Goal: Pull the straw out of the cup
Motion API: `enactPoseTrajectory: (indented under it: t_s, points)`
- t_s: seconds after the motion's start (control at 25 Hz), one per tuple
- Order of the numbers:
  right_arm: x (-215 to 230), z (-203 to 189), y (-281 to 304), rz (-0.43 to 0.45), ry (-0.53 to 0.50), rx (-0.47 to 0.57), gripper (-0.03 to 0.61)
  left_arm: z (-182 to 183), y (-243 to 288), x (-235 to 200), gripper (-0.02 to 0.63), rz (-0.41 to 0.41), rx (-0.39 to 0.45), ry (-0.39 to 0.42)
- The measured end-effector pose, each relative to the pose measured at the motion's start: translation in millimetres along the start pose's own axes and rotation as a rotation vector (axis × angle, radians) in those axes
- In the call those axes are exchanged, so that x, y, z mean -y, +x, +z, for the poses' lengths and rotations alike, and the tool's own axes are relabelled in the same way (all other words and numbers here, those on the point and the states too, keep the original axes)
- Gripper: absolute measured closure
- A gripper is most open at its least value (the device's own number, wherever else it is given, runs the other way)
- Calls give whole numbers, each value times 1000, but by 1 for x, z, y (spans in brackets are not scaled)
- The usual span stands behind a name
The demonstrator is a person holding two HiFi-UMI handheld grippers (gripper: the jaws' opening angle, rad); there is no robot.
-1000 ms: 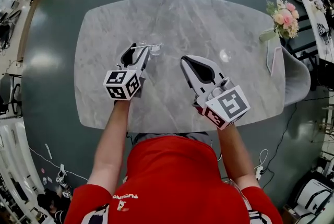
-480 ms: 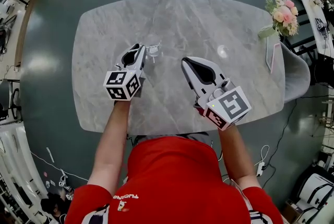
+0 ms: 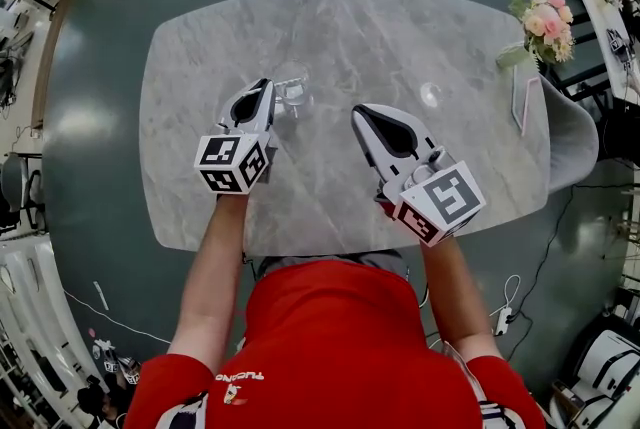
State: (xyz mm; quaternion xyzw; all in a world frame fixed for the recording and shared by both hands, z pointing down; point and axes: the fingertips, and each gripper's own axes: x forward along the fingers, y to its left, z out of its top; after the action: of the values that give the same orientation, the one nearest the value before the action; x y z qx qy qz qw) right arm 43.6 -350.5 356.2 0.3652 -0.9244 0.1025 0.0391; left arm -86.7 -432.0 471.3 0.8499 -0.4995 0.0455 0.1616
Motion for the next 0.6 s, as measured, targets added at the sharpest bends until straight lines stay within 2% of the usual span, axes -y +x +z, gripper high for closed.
enactPoseTrajectory:
  t_s: [0.28, 0.6]
  points:
    - [-4, 9, -1, 10, 2, 27, 577, 34, -24, 16, 587, -16, 58, 19]
    - [-9, 27, -6, 23, 20, 87, 577, 88, -72, 46, 588, -42, 180, 55]
